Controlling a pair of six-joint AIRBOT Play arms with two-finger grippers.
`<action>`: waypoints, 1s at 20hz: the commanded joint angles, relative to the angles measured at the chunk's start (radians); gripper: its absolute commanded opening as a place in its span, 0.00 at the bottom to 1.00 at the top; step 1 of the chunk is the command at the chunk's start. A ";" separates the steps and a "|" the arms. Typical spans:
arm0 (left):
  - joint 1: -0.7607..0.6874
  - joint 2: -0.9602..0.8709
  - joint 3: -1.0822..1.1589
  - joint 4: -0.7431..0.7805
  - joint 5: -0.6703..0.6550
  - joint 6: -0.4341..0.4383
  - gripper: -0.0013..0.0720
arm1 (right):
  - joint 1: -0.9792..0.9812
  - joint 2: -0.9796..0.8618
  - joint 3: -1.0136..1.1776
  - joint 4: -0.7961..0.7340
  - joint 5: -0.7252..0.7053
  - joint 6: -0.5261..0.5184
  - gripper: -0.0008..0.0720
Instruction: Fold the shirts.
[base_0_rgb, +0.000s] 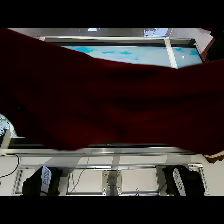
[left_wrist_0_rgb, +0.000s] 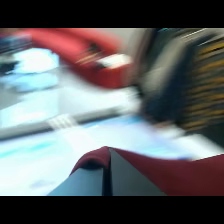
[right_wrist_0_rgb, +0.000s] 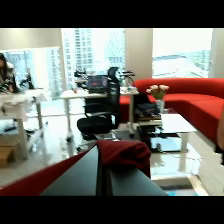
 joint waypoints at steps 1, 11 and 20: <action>0.002 -0.022 0.060 0.427 0.012 -0.124 0.04 | 0.000 -0.093 0.016 -0.075 0.174 0.004 0.04; -0.595 -0.482 -0.439 0.904 0.351 -0.145 0.04 | 0.002 -0.735 -0.279 0.492 0.011 -0.232 0.05; -0.658 -0.826 -0.390 0.825 0.607 -0.237 0.04 | 0.020 -1.007 -0.270 0.588 -0.114 -0.286 0.05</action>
